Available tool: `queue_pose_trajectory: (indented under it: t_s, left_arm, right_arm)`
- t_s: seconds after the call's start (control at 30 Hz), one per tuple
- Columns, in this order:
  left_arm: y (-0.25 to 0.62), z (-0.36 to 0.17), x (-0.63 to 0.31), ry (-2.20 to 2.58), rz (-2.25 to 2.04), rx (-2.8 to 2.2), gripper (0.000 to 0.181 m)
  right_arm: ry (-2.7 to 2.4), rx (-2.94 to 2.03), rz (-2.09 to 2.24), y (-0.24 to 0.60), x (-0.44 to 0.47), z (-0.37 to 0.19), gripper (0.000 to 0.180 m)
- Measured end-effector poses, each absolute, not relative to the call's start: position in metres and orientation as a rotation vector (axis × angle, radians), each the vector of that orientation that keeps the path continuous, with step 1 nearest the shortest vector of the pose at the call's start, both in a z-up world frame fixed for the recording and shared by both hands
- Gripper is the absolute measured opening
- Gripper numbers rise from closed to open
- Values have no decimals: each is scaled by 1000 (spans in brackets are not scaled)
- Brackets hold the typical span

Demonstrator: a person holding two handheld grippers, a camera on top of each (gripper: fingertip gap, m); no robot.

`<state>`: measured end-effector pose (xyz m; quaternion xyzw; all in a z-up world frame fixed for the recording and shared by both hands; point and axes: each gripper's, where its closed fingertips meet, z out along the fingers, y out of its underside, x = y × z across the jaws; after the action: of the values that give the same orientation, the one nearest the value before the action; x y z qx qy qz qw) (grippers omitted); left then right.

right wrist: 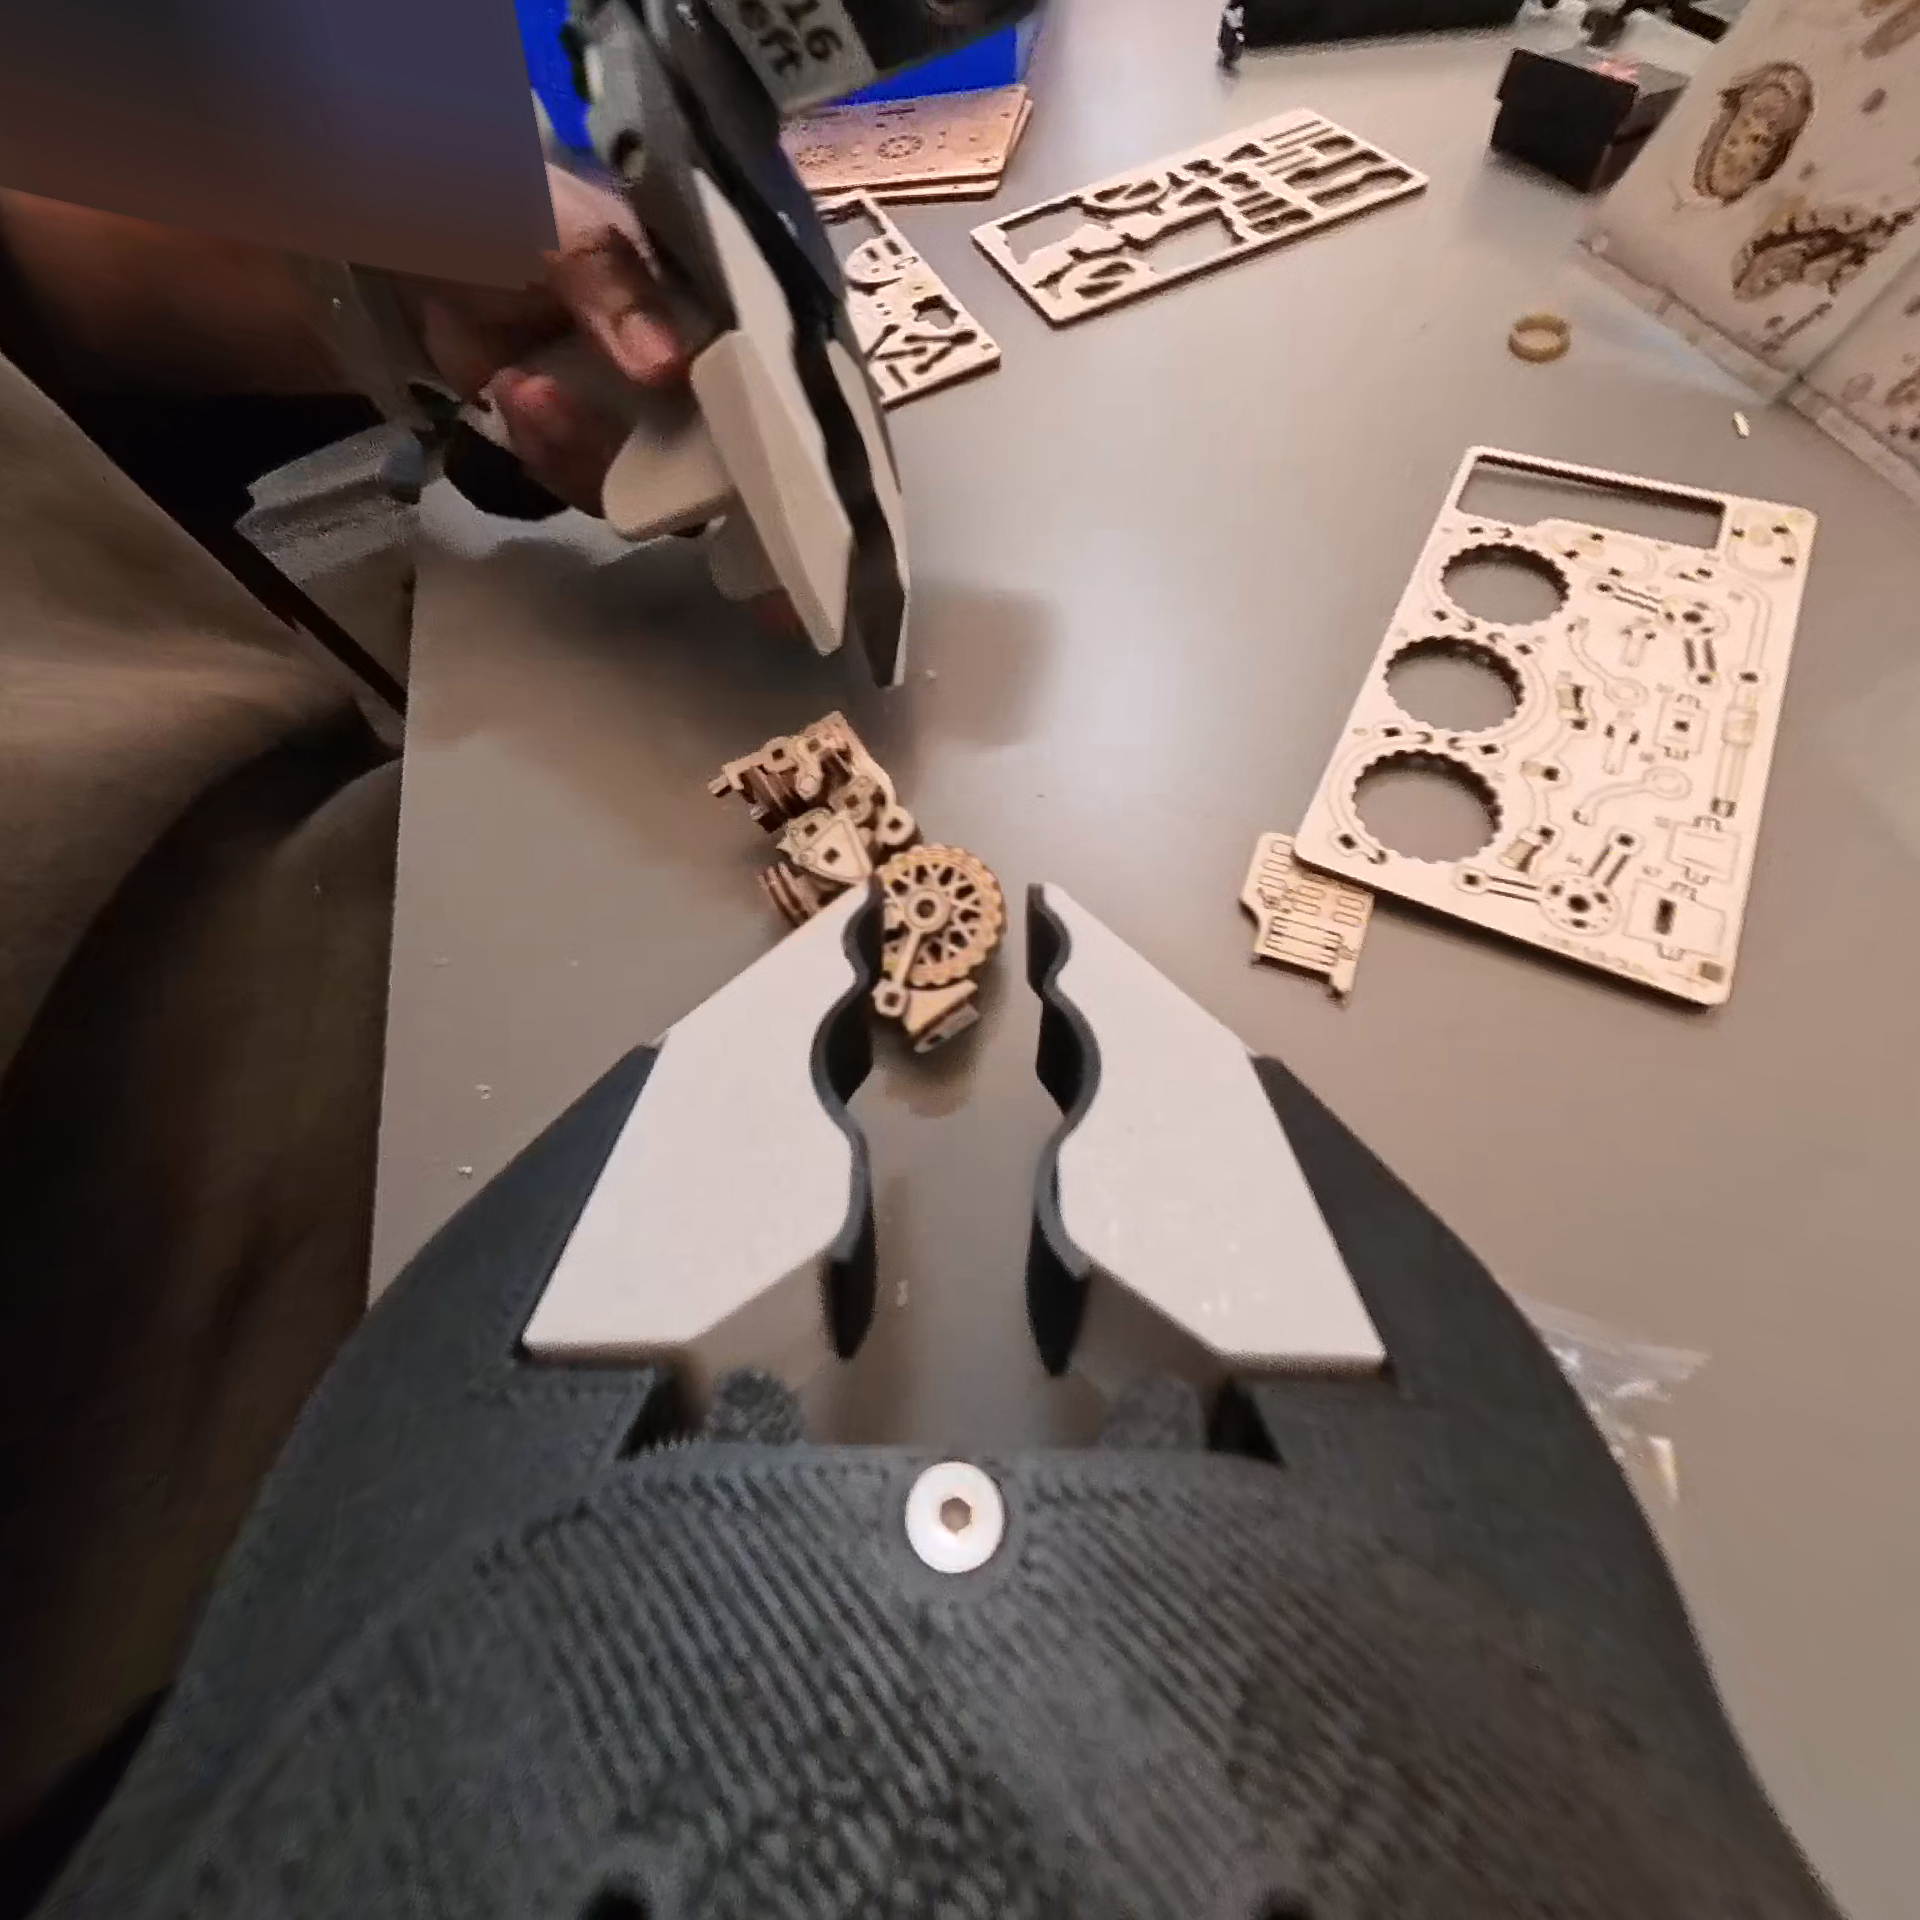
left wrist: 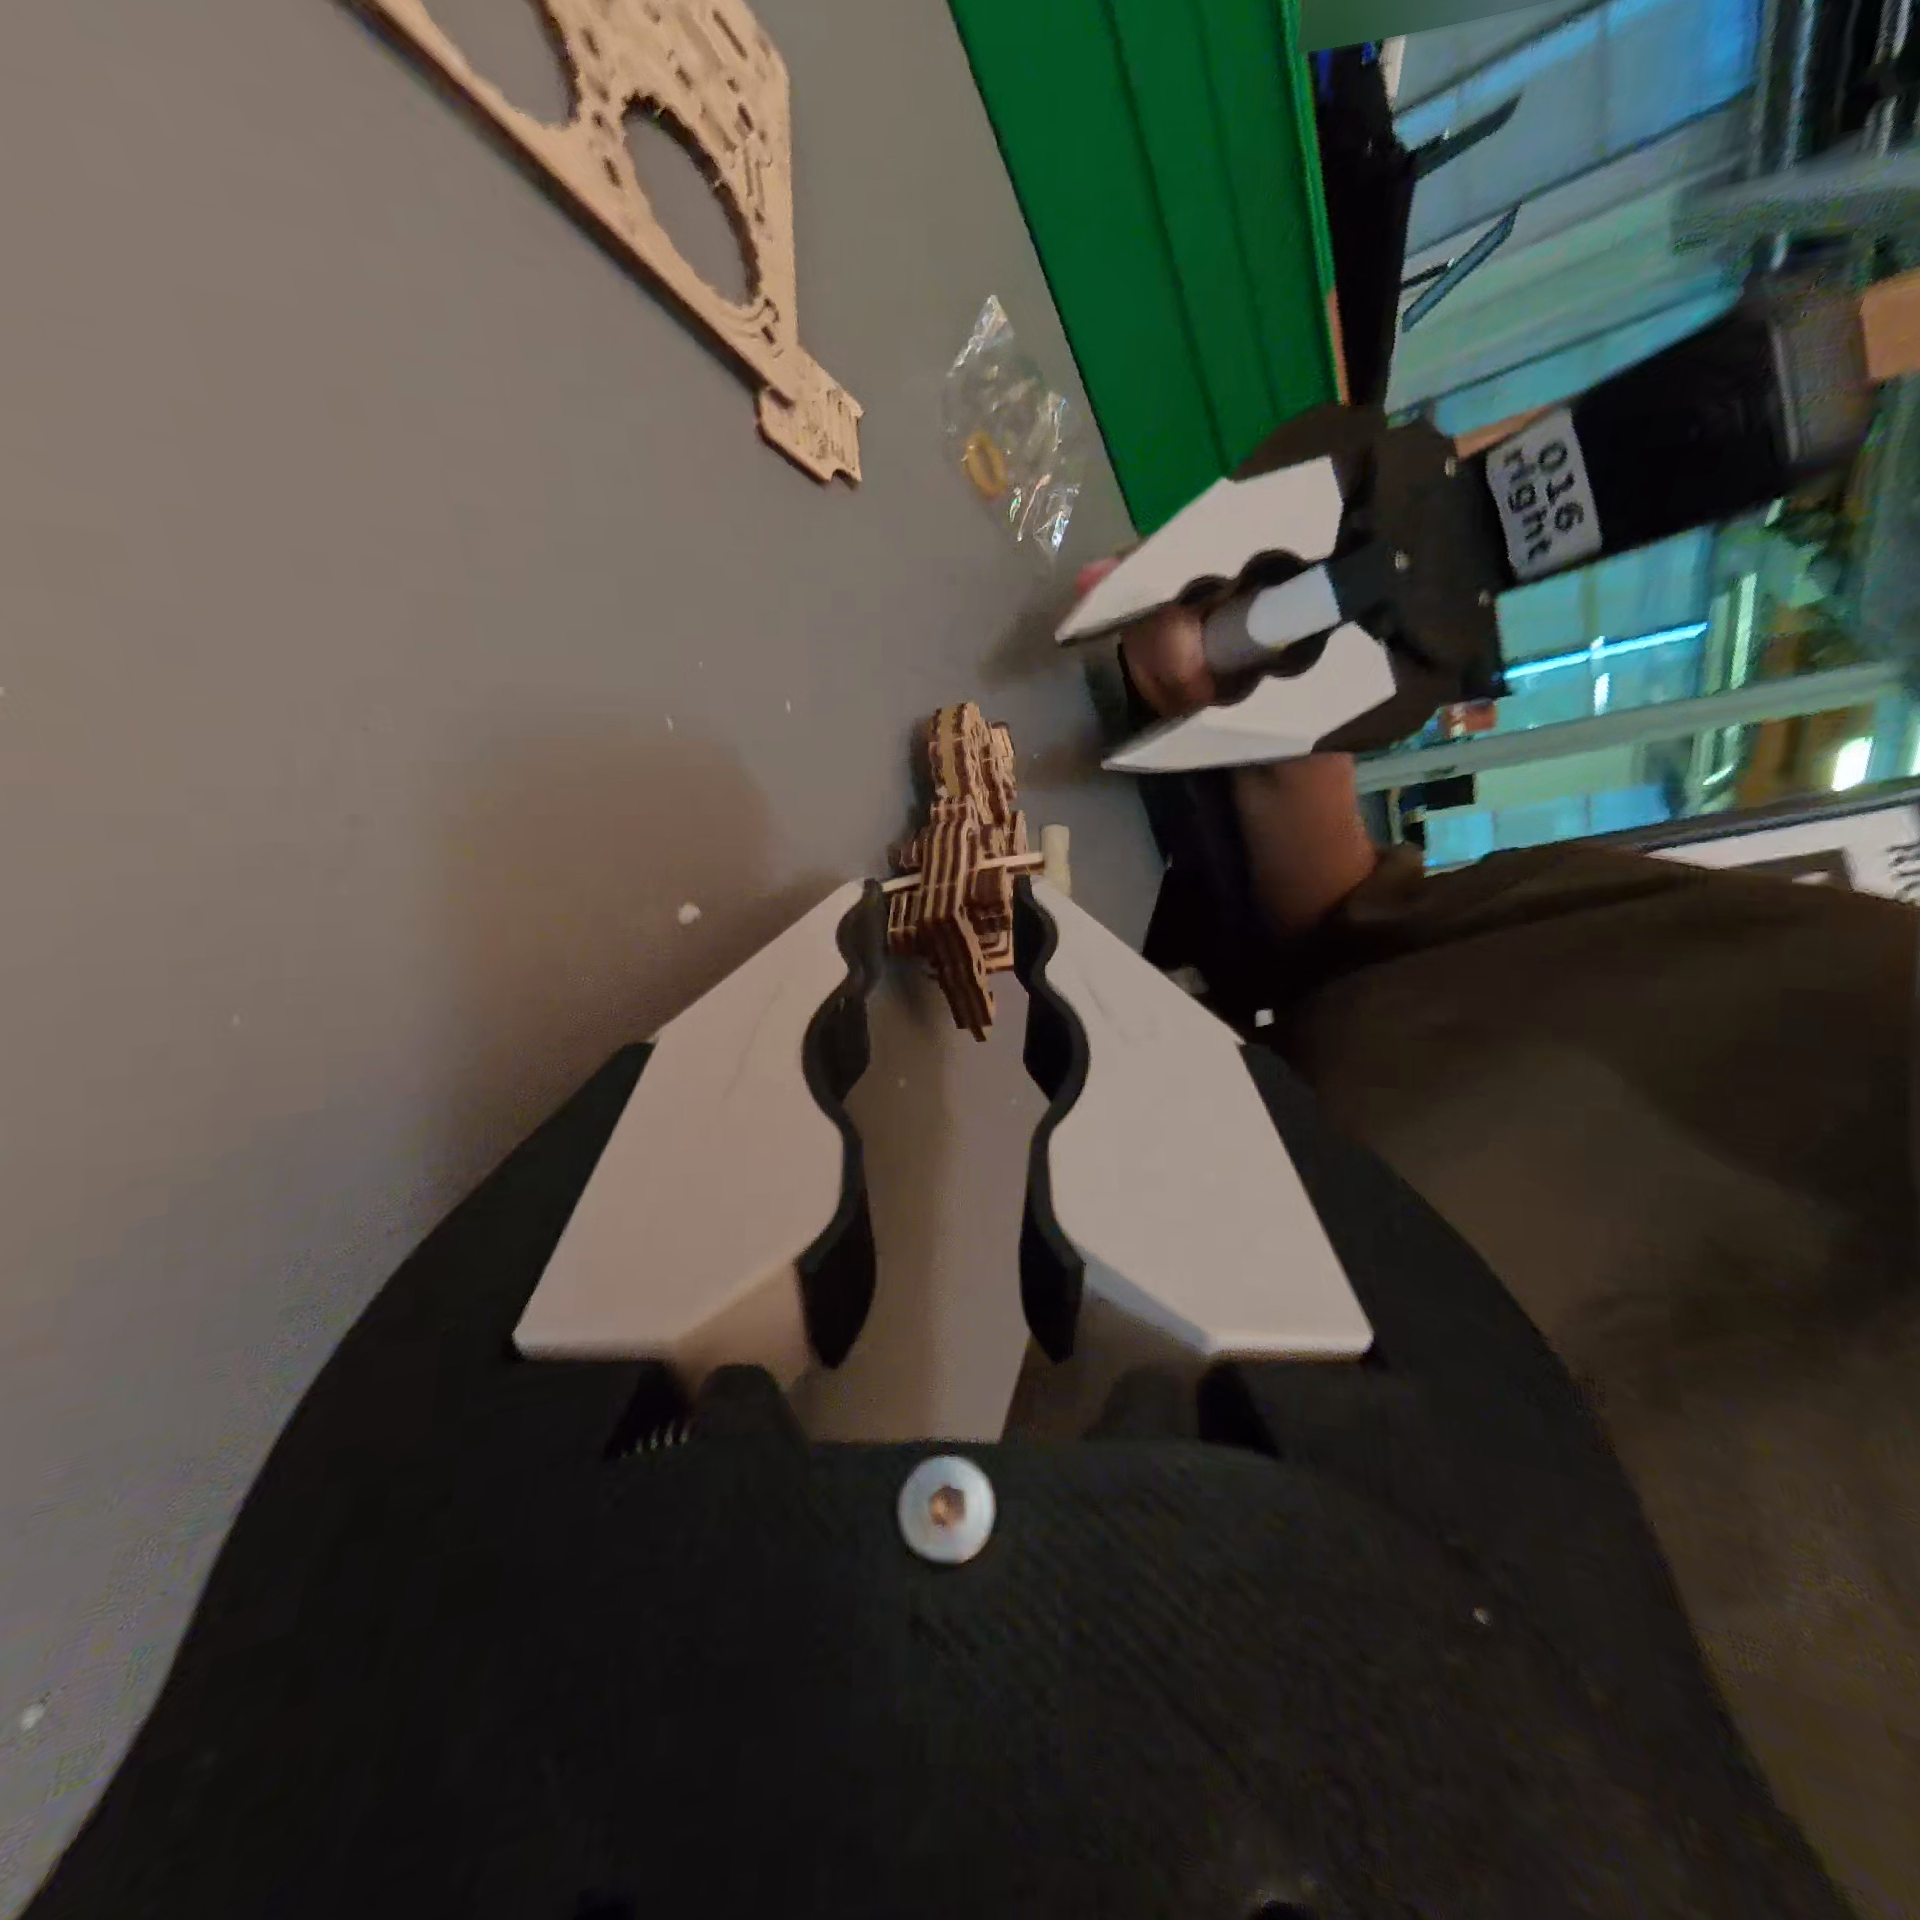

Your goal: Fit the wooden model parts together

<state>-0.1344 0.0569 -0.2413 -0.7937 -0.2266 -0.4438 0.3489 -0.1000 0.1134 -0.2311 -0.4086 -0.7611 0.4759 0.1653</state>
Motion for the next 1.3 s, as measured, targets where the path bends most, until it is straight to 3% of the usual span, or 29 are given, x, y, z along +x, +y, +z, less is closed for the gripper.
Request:
queue_pose_trajectory:
  t_s: [0.2, 0.43, 0.8, 1.03, 1.3]
  left_arm:
    - [53, -249, -134, -584, -1122, -2114, 9]
    - [54, -251, -120, -569, -1209, -2114, 16]
    - [56, -251, -114, -524, -1233, -2107, 7]
    - [68, -212, -152, -628, -1228, -1791, 8]
    - [70, -173, -176, -633, -1167, -1479, 7]
  right_arm:
    - [-2186, -1069, 1332, 100, -95, -226, 23]
    - [-2154, -1085, 1367, 104, -98, -223, 23]
    - [-2131, -1143, 1358, 115, -104, -229, 23]
    - [-2000, -1234, 1362, 131, -115, -221, 22]
    - [-1545, -1592, 2005, 117, -130, -179, 31]
